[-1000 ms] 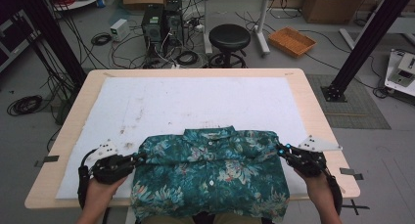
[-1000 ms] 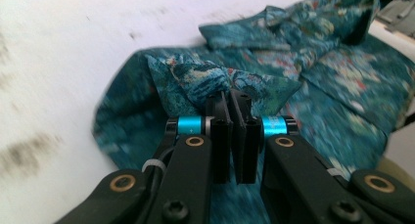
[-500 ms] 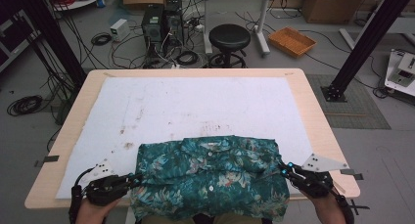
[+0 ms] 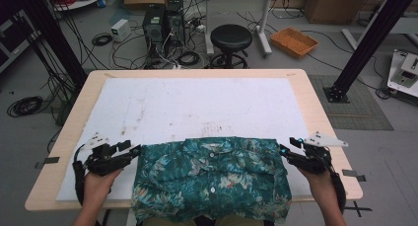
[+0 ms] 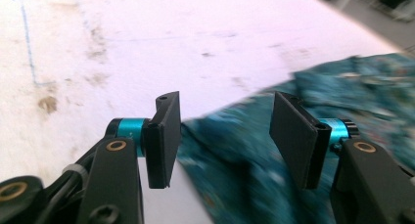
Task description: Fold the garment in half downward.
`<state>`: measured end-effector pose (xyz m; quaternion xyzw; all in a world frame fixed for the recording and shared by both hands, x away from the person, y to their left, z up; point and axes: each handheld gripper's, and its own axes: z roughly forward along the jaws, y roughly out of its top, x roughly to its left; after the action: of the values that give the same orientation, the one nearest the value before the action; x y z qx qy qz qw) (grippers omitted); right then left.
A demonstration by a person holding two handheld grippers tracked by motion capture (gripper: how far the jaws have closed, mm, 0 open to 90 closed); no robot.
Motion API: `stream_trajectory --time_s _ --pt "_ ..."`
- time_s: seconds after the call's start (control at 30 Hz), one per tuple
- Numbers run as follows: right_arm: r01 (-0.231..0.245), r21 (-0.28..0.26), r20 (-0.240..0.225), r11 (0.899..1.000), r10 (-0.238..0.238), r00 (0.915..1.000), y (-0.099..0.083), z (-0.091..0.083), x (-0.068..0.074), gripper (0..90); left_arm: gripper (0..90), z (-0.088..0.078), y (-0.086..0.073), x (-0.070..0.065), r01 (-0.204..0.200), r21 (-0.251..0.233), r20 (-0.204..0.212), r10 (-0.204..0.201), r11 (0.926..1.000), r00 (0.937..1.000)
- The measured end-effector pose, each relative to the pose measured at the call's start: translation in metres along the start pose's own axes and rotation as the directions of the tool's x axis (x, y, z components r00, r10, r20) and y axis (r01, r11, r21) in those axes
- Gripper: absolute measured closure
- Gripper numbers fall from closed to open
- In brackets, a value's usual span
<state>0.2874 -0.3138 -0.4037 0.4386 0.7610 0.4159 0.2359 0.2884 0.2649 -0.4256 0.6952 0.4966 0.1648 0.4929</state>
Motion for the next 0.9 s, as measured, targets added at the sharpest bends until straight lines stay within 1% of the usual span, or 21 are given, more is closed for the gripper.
stream_trajectory --time_s 0.07,0.13,0.17,0.23,0.3,0.33,0.37,0.4,0.47,0.5,0.53,0.57,0.6,0.63,0.67,0.7,0.73,0.77,0.8,0.87,0.9 --pt "-0.019 0.028 0.007 0.999 0.019 0.9998 0.004 0.017 -0.003 45.0 41.6 0.015 0.001 0.002 -0.006 0.047 -0.018 0.007 0.9989 0.9998" --pt "-0.028 0.070 0.020 0.997 0.026 0.9995 0.006 0.034 -0.005 42.9 37.2 0.028 -0.001 0.004 -0.012 0.096 -0.016 0.014 0.9953 0.9998" --pt "-0.027 0.090 0.016 0.996 0.026 0.9995 0.006 0.042 -0.007 42.4 34.7 0.033 -0.002 0.004 -0.014 0.111 -0.019 0.017 0.9937 0.9997" --pt "-0.041 0.130 0.013 0.991 0.040 0.9991 0.004 0.055 -0.009 42.1 34.1 0.039 -0.004 0.003 -0.015 0.137 -0.035 0.020 0.9904 0.9992" --pt "-0.042 0.153 0.009 0.987 0.041 0.9991 0.001 0.062 -0.009 42.9 34.1 0.041 -0.007 0.002 -0.040 0.146 -0.023 0.044 0.9885 0.9988" --pt "-0.044 0.163 0.009 0.986 0.043 0.9991 -0.002 0.065 -0.008 43.6 35.2 0.042 -0.008 0.001 -0.049 0.153 -0.027 0.053 0.9870 0.9982" --pt "-0.047 0.172 0.006 0.984 0.047 0.9989 -0.004 0.066 -0.008 44.8 39.5 0.042 -0.009 0.001 -0.055 0.159 -0.026 0.060 0.9857 0.9978" --pt "-0.042 0.176 0.003 0.984 0.042 0.9991 -0.006 0.067 -0.009 46.3 44.8 0.042 -0.009 -0.001 -0.064 0.157 -0.022 0.069 0.9855 0.9974" --pt "-0.041 0.192 0.003 0.981 0.041 0.9992 -0.009 0.068 -0.010 49.0 56.8 0.043 -0.009 -0.004 -0.102 0.172 -0.028 0.108 0.9799 0.9938" --pt "-0.036 0.187 0.002 0.982 0.036 0.9993 -0.009 0.067 -0.010 52.0 62.3 0.042 -0.009 -0.005 -0.110 0.172 -0.032 0.117 0.9789 0.9926" --pt "-0.036 0.191 0.000 0.981 0.037 0.9993 -0.009 0.066 -0.010 57.4 71.1 0.042 -0.009 -0.006 -0.114 0.173 -0.034 0.122 0.9782 0.9920" --pt "-0.029 0.193 -0.013 0.981 0.033 0.9994 -0.009 0.065 -0.011 63.9 78.4 0.042 -0.010 -0.006 -0.115 0.172 -0.037 0.123 0.9784 0.9917" --pt "-0.023 0.193 -0.026 0.981 0.028 0.9993 -0.009 0.065 -0.011 69.4 83.5 0.042 -0.009 -0.005 -0.114 0.170 -0.037 0.122 0.9788 0.9918" --pt "-0.015 0.191 -0.029 0.981 0.021 0.9994 -0.010 0.064 -0.011 77.7 85.4 0.041 -0.009 -0.005 -0.105 0.168 -0.035 0.113 0.9801 0.9930" --pt "-0.012 0.195 -0.038 0.981 0.020 0.9991 -0.009 0.063 -0.010 84.3 86.4 0.041 -0.009 -0.005 -0.105 0.168 -0.035 0.113 0.9801 0.9930" --pt "-0.002 0.194 -0.038 0.981 0.010 0.9992 -0.009 0.063 -0.010 86.4 86.7 0.040 -0.008 -0.005 -0.087 0.146 -0.035 0.093 0.9854 0.9950" --pt "-0.002 0.194 -0.038 0.981 0.010 0.9992 -0.009 0.063 -0.010 86.4 86.9 0.040 -0.008 -0.005 -0.087 0.146 -0.035 0.093 0.9854 0.9950" --pt "0.009 0.190 -0.033 0.982 -0.003 0.9994 -0.008 0.062 -0.009 87.2 86.9 0.038 -0.006 -0.004 -0.068 0.125 -0.033 0.073 0.9898 0.9968" --pt "0.031 0.170 -0.019 0.985 -0.028 0.9994 -0.006 0.061 -0.010 87.6 87.0 0.038 -0.005 -0.003 -0.050 0.105 -0.030 0.054 0.9932 0.9981" --pt "0.031 0.131 0.002 0.991 -0.032 0.9995 -0.001 0.057 -0.014 87.8 87.1 0.039 0.002 -0.001 -0.026 0.076 -0.019 0.028 0.9967 0.9994" --pt "0.021 0.111 0.011 0.994 -0.022 0.9997 0.003 0.056 -0.017 87.8 87.1 0.041 0.006 0.000 -0.025 0.070 -0.014 0.026 0.9973 0.9996"
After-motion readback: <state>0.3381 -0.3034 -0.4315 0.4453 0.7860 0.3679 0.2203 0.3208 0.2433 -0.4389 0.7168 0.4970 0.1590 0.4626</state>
